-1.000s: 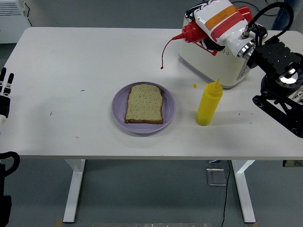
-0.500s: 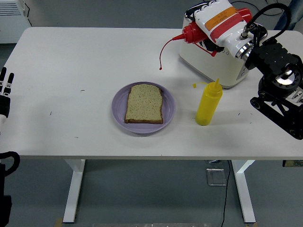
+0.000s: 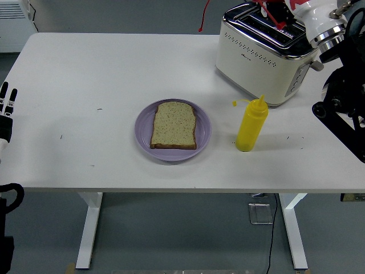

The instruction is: Pick up the cup,pour liquid into bread,place the cup on the desk

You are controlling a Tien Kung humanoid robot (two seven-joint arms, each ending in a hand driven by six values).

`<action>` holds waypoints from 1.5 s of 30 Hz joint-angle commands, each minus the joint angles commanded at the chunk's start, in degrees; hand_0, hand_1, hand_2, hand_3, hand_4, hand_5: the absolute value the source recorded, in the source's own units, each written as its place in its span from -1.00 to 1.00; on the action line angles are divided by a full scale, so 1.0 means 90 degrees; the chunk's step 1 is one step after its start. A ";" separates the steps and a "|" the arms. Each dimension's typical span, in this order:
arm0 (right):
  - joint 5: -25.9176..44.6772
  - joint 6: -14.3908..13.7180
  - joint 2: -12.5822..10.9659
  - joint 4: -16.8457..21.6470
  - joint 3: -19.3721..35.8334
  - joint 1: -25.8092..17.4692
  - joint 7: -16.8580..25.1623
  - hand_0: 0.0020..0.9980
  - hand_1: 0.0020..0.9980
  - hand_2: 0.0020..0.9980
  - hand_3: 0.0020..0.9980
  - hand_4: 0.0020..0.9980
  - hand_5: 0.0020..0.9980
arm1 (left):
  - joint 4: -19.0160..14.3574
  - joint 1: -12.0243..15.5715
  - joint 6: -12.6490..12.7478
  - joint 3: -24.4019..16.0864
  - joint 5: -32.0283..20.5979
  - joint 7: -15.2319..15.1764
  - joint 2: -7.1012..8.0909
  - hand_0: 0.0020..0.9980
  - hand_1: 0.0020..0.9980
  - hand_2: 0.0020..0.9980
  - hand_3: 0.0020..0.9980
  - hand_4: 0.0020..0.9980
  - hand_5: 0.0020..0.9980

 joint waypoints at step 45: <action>0.8437 -0.0030 0.0437 -0.0456 0.2729 -0.3425 0.2196 -0.61 -0.53 -0.35 -0.26 0.03 -0.95 | 0.0009 -0.0017 0.0008 0.0075 -0.0008 0.0001 0.0000 0.57 0.48 0.48 0.40 0.03 1.00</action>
